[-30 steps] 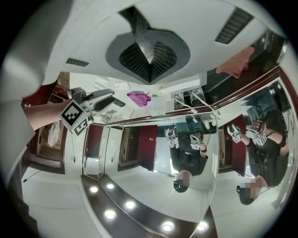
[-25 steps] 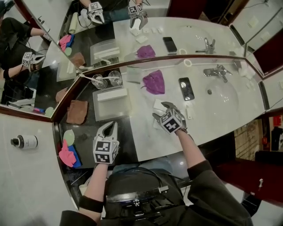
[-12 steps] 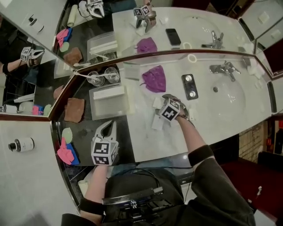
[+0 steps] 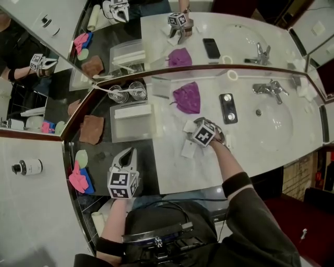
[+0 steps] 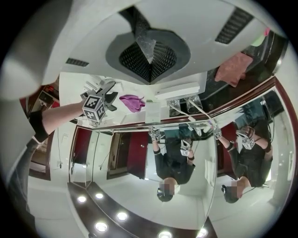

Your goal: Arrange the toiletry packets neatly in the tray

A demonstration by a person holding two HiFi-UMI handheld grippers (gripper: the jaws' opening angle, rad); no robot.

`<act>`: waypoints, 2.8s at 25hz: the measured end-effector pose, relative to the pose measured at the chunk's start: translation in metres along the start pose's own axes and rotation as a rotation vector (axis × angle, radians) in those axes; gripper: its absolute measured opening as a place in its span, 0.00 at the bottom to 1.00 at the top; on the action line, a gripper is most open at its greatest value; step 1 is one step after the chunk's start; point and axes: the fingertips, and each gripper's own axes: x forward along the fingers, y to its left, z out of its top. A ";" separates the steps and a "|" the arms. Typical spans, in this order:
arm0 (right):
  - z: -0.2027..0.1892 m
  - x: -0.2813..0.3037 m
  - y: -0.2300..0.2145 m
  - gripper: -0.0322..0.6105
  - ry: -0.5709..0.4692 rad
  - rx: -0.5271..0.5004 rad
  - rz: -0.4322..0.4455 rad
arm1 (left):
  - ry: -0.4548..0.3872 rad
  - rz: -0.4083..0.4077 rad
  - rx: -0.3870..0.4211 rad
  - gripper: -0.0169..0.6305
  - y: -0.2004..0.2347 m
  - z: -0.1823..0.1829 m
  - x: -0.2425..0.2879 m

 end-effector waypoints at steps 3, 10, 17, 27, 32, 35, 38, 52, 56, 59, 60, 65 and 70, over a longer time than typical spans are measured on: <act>0.000 -0.001 0.000 0.50 0.002 0.011 -0.009 | -0.001 0.002 0.004 0.03 0.001 -0.001 -0.003; 0.014 -0.025 -0.001 0.50 -0.074 0.069 -0.094 | -0.022 -0.006 -0.003 0.03 0.007 -0.002 -0.011; 0.066 -0.097 0.029 0.50 -0.269 0.093 -0.185 | -0.056 -0.032 -0.011 0.03 0.014 0.000 -0.022; 0.110 -0.162 0.111 0.50 -0.431 0.067 -0.219 | -0.100 -0.089 0.024 0.03 0.007 0.000 -0.037; 0.129 -0.160 0.142 0.50 -0.431 -0.014 -0.215 | -0.112 -0.087 0.010 0.03 0.014 -0.008 -0.045; 0.144 -0.150 0.158 0.50 -0.423 -0.085 -0.198 | -0.107 -0.071 -0.007 0.03 0.023 -0.017 -0.050; 0.161 -0.133 0.173 0.50 -0.405 -0.159 -0.176 | -0.098 -0.053 -0.031 0.03 0.036 -0.029 -0.056; 0.284 -0.011 0.193 0.50 -0.263 -0.492 -0.121 | -0.100 0.047 -0.145 0.03 0.128 -0.051 -0.041; 0.301 0.022 0.183 0.50 -0.216 -0.531 -0.135 | -0.101 0.068 -0.151 0.03 0.151 -0.054 -0.032; 0.306 0.041 0.175 0.51 -0.177 -0.564 -0.133 | -0.099 0.064 -0.170 0.03 0.162 -0.051 -0.027; 0.307 0.046 0.173 0.51 -0.169 -0.568 -0.128 | -0.098 0.065 -0.176 0.03 0.166 -0.053 -0.025; 0.317 0.061 0.171 0.52 -0.169 -0.571 -0.105 | -0.091 0.091 -0.192 0.03 0.184 -0.064 -0.017; 0.315 0.072 0.175 0.53 -0.162 -0.613 -0.082 | -0.084 0.092 -0.206 0.03 0.187 -0.069 -0.016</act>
